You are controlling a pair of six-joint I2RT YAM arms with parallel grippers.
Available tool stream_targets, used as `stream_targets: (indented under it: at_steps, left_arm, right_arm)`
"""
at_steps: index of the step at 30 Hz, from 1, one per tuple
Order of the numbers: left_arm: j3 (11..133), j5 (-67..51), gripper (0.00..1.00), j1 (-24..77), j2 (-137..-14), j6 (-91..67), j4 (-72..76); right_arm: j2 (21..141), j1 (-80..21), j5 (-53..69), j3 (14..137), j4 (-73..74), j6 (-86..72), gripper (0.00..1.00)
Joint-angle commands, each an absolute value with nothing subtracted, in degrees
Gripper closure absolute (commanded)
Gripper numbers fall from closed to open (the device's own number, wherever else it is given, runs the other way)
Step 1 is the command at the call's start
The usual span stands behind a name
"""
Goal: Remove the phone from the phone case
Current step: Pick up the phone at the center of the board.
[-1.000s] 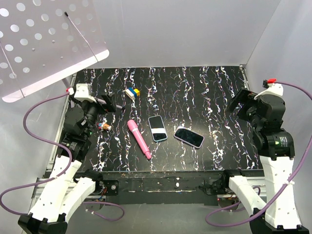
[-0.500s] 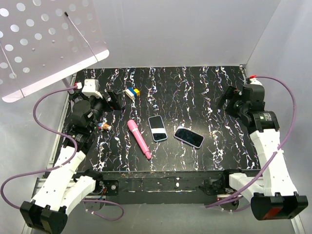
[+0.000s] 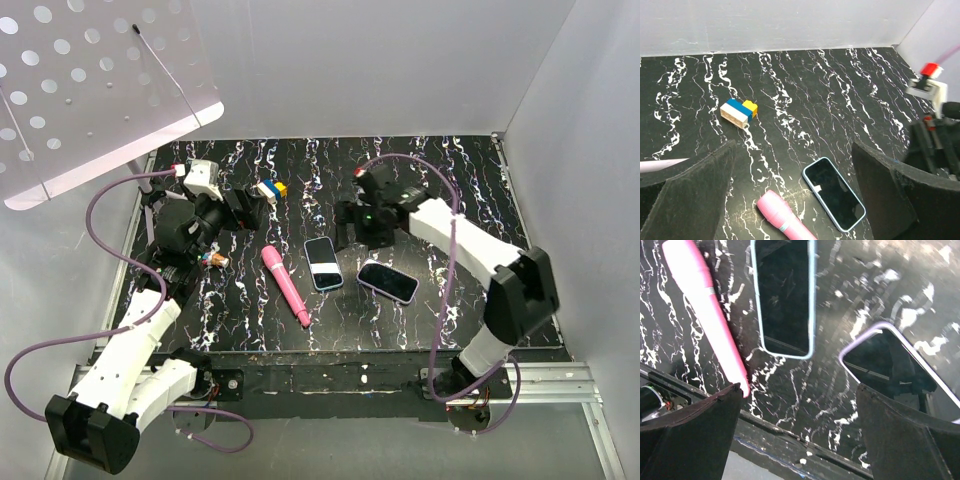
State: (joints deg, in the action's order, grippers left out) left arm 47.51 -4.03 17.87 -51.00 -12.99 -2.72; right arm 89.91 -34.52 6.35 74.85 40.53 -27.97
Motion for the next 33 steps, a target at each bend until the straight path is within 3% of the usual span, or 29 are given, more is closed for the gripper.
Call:
stream_targets:
  at_steps: [1, 10, 33]
  left_arm:
    - [49.57, -6.50, 0.00, 18.37, -50.71, -12.04, -4.30]
    - [50.10, -7.29, 0.01, 18.28, -51.50, -12.30, -5.27]
    - [50.28, -9.85, 0.00, 19.25, -51.86, -13.36, -5.10]
  right_arm:
    - [97.89, -39.54, 3.35, 85.94, 42.79, -26.89, 0.00]
    - [112.76, -45.88, -3.08, 95.62, 48.87, -35.07, 0.07]
    - [122.34, -48.87, -8.25, 96.68, 49.39, -31.99, 0.04]
